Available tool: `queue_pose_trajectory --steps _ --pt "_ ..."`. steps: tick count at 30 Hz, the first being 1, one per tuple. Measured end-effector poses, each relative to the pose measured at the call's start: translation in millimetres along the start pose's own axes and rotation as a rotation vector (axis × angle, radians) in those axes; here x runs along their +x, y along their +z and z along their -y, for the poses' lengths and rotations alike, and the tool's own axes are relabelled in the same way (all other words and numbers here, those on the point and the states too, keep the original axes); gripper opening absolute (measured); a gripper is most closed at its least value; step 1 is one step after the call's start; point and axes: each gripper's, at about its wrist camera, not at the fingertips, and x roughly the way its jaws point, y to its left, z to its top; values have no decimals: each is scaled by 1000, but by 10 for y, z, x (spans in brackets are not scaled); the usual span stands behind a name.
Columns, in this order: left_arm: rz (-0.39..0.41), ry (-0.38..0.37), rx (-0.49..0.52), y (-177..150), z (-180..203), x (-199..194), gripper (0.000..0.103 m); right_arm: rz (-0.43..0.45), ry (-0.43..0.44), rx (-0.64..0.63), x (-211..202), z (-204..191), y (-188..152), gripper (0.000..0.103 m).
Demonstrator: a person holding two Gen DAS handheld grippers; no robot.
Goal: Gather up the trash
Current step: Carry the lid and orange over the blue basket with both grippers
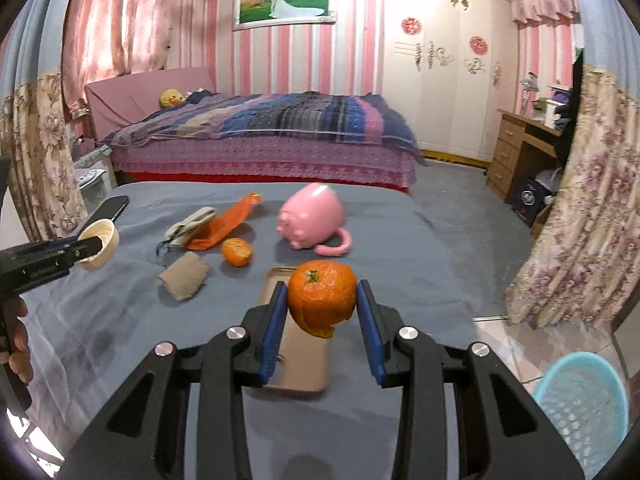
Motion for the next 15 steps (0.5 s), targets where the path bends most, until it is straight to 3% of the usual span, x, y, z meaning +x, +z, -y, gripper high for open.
queue_pose_trajectory --steps 15 --pt "22 -102 81 51 948 -192 35 46 -120 100 -505 938 -148 36"
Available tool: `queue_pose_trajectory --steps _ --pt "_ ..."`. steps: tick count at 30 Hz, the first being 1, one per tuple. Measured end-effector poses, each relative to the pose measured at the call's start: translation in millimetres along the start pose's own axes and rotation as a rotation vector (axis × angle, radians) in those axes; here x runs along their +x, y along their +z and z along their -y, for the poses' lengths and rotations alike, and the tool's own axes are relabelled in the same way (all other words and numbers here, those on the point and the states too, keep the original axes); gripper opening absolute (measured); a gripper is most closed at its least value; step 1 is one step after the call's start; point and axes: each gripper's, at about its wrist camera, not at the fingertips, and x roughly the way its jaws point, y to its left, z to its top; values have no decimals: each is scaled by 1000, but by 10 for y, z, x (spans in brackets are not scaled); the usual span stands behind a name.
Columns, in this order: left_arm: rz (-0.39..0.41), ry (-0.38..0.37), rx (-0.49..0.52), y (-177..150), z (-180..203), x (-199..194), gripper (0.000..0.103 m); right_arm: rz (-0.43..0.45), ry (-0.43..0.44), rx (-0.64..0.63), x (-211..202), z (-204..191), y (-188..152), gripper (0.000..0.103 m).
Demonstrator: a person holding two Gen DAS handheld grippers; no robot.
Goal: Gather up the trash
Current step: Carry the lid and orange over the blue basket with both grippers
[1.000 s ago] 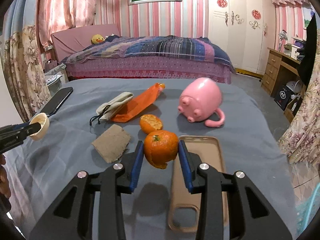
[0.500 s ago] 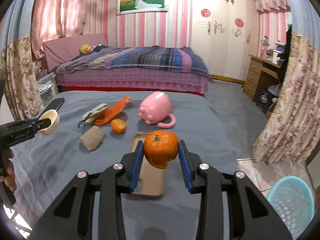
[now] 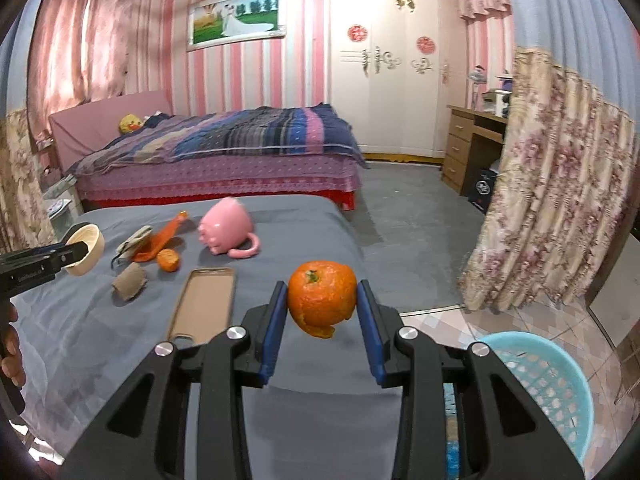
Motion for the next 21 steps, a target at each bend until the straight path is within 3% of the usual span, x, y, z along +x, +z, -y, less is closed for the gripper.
queue_pose_trajectory --steps 21 --pt "1 -99 103 58 979 90 36 -1 -161 98 -267 1168 -181 36"
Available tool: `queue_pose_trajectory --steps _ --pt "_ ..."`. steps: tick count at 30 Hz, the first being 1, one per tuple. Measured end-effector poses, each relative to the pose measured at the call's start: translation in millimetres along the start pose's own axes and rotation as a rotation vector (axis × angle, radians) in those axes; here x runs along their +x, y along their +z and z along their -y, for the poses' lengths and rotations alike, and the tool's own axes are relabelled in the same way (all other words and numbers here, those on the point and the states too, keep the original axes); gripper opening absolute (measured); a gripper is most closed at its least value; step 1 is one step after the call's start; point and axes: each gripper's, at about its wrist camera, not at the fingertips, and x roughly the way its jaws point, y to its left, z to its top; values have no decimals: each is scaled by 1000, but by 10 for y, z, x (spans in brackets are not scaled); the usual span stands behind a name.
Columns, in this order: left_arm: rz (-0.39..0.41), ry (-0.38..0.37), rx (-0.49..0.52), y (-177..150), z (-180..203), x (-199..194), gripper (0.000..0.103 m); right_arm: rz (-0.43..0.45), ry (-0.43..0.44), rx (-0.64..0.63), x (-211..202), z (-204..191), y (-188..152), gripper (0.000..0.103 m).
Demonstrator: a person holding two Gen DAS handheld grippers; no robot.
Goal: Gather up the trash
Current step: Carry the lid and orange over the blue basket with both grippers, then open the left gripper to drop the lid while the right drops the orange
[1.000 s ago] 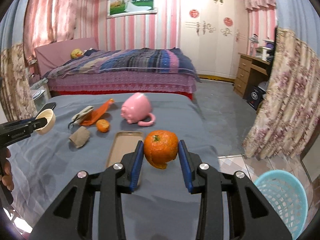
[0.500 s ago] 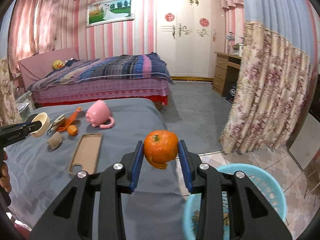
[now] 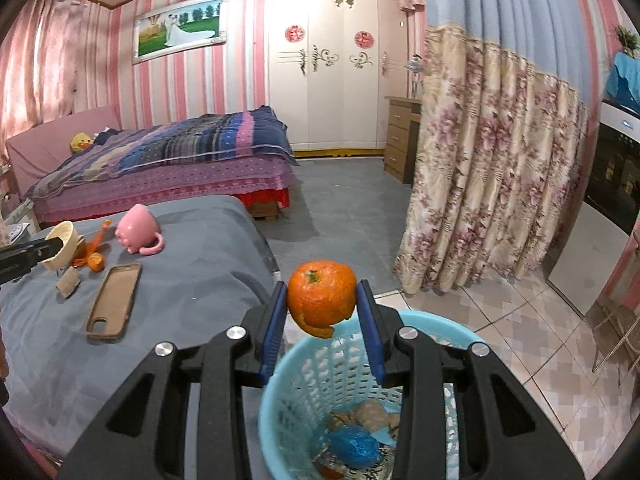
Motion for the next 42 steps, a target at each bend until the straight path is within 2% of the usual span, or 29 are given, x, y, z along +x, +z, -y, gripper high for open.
queue_pose_trajectory --steps 11,18,25,27,29,32,33,36,38,40,42 --pt "-27 -105 67 24 674 302 36 -2 -94 51 -69 483 -88 36" --pt "-99 -203 143 -197 1281 624 36 -26 -150 91 -45 766 -276 36" --pt "-113 -297 221 -365 1813 676 32 -60 -191 133 -22 1014 -480 36" --pt "-121 -330 237 -395 1927 682 28 -67 -194 143 -8 1071 -516 36" --pt "-112 -314 255 -386 1933 682 27 -75 -200 142 -14 1091 -565 36" --pt "-102 -277 229 -302 1708 731 27 -83 -204 135 -21 1106 -623 36" --pt "-116 -244 214 -281 1580 786 27 -86 -206 131 -13 1117 -637 36" --pt "-161 -211 185 -293 1376 900 30 -96 -197 143 48 1130 -657 36" --pt "-158 -163 194 -353 1244 908 49 -93 -191 148 62 1110 -662 36" --pt "-143 -119 192 -396 1116 875 59 -94 -183 148 83 1061 -669 36" --pt "-145 -109 171 -409 975 854 63 -101 -176 142 127 984 -681 36"
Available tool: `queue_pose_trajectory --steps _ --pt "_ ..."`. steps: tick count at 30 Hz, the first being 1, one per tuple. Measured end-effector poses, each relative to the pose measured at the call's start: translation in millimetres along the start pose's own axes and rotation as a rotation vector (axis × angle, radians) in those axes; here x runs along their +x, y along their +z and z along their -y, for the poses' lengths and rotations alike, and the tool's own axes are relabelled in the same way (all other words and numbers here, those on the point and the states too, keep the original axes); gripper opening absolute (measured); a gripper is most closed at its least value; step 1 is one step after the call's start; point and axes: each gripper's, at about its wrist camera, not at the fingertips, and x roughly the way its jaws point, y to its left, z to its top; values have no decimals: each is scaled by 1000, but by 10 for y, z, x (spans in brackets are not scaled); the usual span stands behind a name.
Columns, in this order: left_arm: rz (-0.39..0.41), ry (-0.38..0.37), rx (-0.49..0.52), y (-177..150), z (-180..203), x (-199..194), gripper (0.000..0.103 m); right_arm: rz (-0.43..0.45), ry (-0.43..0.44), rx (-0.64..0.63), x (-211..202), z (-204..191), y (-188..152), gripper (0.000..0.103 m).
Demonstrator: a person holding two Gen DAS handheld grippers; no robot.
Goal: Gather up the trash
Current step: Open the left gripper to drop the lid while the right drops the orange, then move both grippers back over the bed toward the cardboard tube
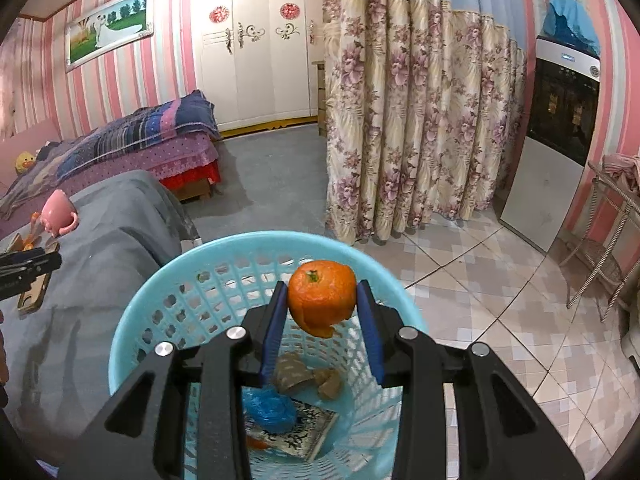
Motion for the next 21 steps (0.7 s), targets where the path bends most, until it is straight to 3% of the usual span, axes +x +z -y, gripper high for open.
queue_pose_trajectory --steps 4,6,8,14,21 --pt "10 29 -44 -11 -304 -95 70 1 1 -8 25 -147 -7 37" --pt "26 46 -58 5 -428 -178 74 17 -7 -2 -5 -232 16 46" --pt "49 65 -77 8 -584 -288 79 29 -27 3 -24 -291 33 67" --pt "91 102 -132 -22 -1012 -579 85 71 -64 10 -133 -524 150 90" --pt "116 168 -190 -156 -1502 -843 90 81 -42 -3 -189 -882 206 96"
